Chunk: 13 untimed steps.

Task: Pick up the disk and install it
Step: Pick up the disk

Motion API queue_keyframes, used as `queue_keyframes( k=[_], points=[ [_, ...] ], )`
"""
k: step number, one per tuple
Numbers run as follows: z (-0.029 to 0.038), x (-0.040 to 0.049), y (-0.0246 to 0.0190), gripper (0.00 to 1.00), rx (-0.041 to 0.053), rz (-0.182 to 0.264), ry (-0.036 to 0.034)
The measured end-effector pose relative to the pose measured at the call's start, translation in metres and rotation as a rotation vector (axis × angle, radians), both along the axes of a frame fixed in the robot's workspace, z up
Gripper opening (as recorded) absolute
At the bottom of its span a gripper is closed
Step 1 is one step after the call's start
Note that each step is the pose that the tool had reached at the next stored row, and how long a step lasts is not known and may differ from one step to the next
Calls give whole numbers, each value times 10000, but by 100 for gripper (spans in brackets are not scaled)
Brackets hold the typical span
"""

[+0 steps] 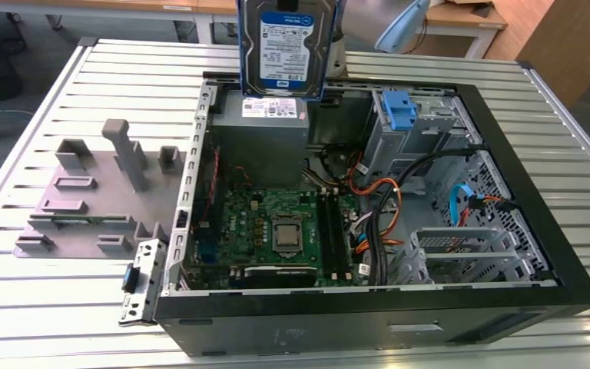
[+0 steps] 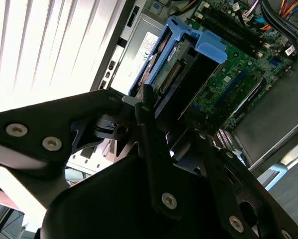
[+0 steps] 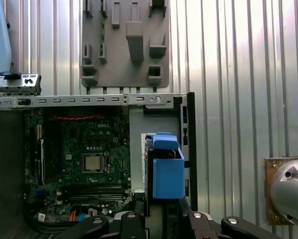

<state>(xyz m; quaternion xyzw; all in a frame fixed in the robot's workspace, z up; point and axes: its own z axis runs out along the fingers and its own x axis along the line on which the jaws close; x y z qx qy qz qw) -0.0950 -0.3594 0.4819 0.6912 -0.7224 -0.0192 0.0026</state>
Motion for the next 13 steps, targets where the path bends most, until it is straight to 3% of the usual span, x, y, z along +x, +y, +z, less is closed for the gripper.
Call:
queue_keyframes(
  k=[13],
  points=[
    [0,0,-74,35,0,1,0]
  ],
)
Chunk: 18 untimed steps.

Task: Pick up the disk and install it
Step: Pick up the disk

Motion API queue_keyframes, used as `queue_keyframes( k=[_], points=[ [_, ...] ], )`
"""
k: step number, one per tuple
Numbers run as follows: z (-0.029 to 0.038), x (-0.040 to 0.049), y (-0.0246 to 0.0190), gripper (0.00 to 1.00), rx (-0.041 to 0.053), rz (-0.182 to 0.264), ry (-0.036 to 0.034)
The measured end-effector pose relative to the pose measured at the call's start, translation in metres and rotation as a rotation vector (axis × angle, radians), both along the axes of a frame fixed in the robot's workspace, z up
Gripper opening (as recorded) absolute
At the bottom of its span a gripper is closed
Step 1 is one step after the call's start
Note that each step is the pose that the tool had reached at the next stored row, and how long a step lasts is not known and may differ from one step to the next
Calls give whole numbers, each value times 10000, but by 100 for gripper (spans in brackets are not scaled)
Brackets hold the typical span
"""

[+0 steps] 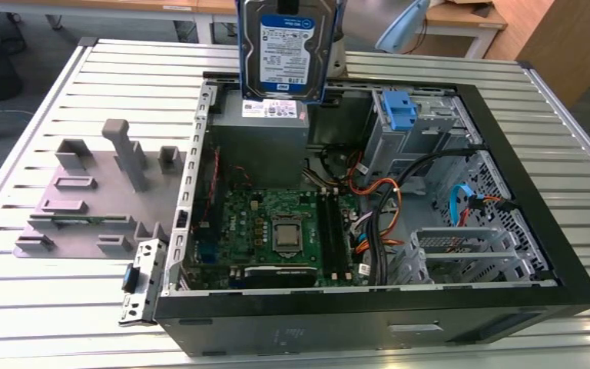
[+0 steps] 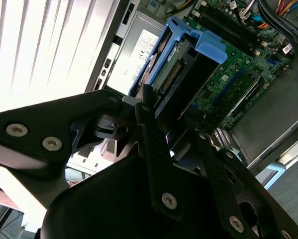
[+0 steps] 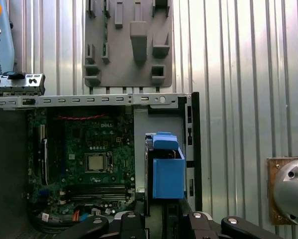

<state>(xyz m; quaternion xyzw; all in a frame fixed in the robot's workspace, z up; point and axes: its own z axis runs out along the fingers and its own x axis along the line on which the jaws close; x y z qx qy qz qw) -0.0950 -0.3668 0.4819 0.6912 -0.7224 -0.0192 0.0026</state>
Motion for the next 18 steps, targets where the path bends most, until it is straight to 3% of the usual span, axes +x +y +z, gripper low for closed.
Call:
queue_keyframes(
  k=[18],
  points=[
    [0,0,-102,35,-3,0,0]
  ],
)
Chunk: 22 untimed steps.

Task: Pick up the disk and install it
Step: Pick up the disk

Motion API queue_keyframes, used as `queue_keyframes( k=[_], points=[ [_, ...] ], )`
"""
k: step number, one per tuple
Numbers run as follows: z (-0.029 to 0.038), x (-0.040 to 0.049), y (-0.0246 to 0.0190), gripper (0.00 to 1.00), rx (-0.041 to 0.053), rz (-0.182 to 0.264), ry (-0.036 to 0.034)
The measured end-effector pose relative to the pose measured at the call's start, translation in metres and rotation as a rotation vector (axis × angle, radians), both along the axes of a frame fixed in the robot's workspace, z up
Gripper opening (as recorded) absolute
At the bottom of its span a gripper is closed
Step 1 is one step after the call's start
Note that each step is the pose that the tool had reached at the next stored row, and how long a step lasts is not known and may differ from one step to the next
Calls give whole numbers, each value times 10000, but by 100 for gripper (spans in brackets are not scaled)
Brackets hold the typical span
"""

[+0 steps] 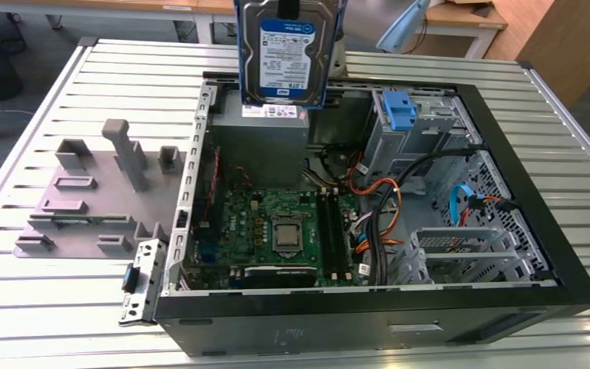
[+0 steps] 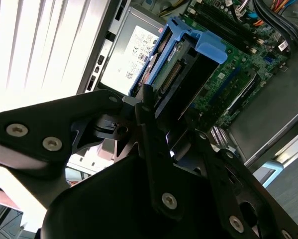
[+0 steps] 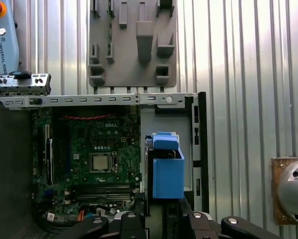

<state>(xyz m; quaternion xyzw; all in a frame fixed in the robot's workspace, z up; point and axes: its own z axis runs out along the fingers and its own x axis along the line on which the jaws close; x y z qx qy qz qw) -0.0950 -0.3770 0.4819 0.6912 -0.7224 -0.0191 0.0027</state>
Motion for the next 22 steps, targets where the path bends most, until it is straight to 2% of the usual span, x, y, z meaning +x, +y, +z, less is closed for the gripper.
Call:
queue_keyframes(
  k=[14,18,22],
  points=[
    [0,1,-27,35,-4,2,0],
    [0,0,-62,35,-3,0,0],
    [0,0,-117,35,-4,0,-1]
  ],
)
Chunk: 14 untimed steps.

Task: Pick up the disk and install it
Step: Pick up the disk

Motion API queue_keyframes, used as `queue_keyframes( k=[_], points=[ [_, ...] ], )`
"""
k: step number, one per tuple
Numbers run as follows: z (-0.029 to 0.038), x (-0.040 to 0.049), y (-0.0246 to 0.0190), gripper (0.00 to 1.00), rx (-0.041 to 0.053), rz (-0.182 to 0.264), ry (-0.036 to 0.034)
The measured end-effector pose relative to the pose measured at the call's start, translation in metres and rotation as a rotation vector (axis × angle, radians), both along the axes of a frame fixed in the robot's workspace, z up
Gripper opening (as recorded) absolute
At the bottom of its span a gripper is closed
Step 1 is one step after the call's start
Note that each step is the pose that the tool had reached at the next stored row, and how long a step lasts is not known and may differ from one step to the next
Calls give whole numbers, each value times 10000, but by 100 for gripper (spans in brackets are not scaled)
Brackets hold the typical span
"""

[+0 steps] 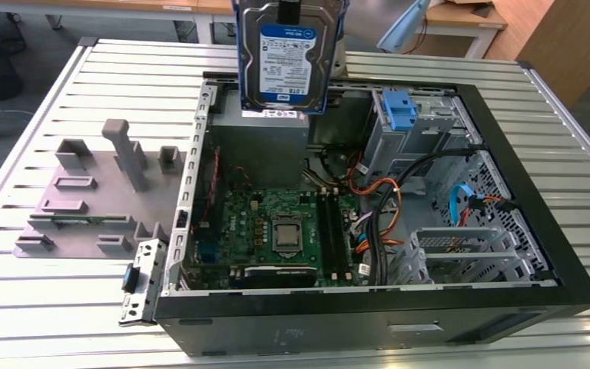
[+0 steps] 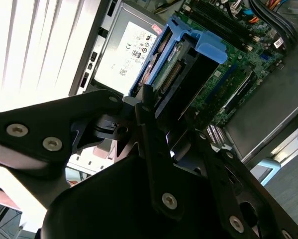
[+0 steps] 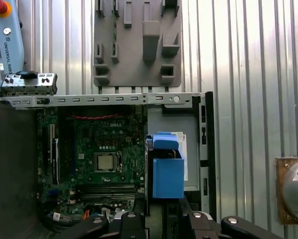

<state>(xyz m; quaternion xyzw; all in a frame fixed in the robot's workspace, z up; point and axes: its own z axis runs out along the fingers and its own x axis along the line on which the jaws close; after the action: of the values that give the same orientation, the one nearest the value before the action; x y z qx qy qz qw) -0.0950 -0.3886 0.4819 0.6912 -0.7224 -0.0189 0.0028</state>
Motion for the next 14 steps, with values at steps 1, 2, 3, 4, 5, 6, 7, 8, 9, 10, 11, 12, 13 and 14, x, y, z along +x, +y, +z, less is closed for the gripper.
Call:
queue_keyframes(
  k=[1,2,3,4,5,6,7,8,9,10,11,12,13,14],
  points=[
    [0,0,-14,35,1,-1,0],
    [0,0,-26,35,1,0,0],
    [0,0,-36,35,1,0,1],
    [0,0,-44,35,1,0,0],
    [-1,-1,-49,35,0,0,0],
    [-1,-1,-51,35,-1,-1,0],
    [-1,0,-52,35,-3,-2,0],
    [-1,3,-53,35,-3,0,0],
    [-1,7,-53,35,-5,2,1],
    [-1,14,-54,35,-5,1,1],
    [-1,23,-54,35,-5,0,1],
    [-1,34,-54,35,-5,0,1],
    [-1,45,-55,35,-5,0,1],
    [-1,57,-55,35,-5,0,1]
  ],
)
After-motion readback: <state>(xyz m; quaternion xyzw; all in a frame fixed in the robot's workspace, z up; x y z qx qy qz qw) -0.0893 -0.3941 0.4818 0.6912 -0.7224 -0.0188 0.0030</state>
